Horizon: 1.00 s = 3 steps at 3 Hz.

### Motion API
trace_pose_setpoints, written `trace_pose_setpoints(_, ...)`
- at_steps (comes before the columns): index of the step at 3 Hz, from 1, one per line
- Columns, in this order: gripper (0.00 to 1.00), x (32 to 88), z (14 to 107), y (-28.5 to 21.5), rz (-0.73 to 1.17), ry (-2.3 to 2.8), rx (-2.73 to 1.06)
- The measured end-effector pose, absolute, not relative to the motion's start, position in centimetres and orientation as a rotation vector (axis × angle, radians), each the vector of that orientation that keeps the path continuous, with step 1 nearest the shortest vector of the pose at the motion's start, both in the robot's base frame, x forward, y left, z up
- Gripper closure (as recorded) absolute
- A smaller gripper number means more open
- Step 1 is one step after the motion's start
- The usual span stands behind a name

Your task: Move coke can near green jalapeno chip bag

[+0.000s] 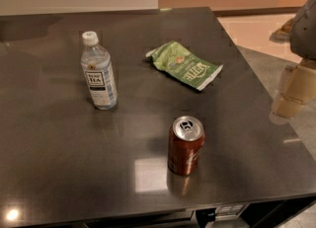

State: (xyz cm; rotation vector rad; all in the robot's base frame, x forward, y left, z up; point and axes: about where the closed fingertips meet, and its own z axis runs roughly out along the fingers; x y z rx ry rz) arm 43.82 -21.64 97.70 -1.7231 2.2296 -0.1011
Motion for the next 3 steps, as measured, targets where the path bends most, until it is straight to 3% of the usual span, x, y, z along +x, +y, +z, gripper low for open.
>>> trace_pose_setpoints(1,0.0,43.8,97.7,-21.6,-0.101,2.229,-1.723)
trace_pose_setpoints(3,0.0,44.4,100.0,-19.0,0.096,2.139,-1.745)
